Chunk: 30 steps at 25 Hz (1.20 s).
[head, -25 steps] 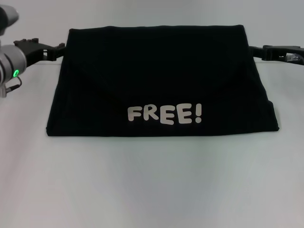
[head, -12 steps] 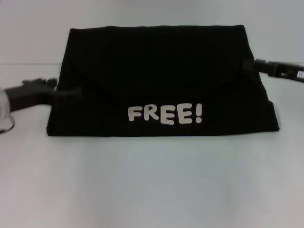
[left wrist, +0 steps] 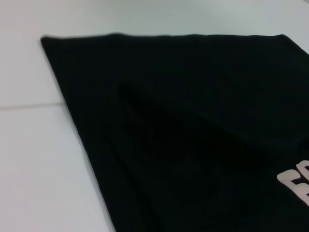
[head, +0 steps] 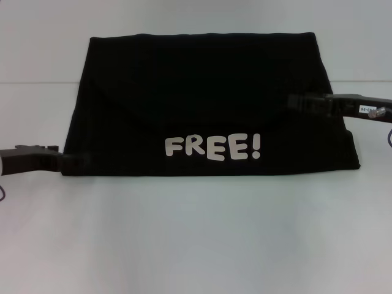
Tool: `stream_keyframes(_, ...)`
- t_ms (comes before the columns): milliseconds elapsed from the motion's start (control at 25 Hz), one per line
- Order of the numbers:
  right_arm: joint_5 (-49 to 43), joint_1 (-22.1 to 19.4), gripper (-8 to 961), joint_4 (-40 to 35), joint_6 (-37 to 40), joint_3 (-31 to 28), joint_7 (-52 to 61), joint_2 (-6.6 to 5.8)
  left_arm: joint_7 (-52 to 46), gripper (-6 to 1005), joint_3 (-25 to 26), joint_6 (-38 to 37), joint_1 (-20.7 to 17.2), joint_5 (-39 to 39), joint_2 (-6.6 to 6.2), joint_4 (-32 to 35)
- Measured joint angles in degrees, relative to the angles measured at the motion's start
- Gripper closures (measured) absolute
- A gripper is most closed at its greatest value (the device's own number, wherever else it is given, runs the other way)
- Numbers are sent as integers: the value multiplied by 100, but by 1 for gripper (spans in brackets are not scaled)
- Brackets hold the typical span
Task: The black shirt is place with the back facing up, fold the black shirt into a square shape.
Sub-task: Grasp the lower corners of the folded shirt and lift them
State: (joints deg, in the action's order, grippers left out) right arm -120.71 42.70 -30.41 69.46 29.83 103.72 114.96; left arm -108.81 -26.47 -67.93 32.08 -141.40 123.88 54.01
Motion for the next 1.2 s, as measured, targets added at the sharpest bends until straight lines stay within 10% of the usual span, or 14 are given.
stream_keyframes(400,28,111,321,-6,-135,30,43,-52,-1760,119,-136,19,220,-221,-83,-252)
stream_keyframes(1200,33,113,321,-7,-226,39,50,-58,-1371,120,-313,518,308,-294,-119,-777)
